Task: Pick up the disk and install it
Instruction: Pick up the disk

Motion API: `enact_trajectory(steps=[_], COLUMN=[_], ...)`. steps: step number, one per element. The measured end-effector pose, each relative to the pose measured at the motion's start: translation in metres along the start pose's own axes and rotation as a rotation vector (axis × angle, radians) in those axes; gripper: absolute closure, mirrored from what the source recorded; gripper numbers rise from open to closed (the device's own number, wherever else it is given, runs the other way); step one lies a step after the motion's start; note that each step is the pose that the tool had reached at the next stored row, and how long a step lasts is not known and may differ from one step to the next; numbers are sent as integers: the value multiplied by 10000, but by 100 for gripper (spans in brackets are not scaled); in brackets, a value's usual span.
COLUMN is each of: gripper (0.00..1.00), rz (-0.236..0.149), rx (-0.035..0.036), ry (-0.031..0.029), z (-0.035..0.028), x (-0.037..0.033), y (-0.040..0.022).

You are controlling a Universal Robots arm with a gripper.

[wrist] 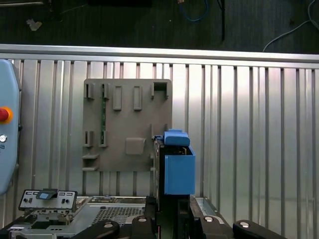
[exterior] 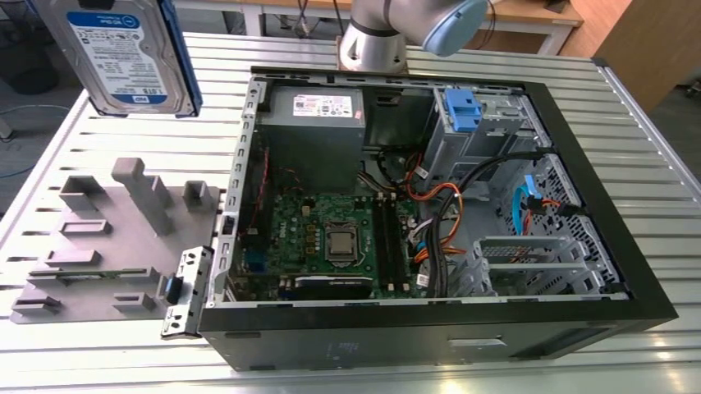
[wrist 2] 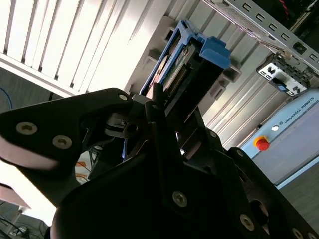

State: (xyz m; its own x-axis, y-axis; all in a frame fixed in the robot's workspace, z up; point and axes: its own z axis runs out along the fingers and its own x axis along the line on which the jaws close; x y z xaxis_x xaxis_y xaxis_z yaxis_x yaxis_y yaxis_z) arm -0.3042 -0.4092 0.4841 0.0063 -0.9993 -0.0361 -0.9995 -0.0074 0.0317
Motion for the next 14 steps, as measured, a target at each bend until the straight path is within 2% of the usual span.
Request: enact_trajectory(steps=[5, 14], gripper=[65, 65], rz=[0, 1], rx=[-2, 0], ry=[1, -3], z=[-2, -5], x=[0, 1], y=[-41, -157])
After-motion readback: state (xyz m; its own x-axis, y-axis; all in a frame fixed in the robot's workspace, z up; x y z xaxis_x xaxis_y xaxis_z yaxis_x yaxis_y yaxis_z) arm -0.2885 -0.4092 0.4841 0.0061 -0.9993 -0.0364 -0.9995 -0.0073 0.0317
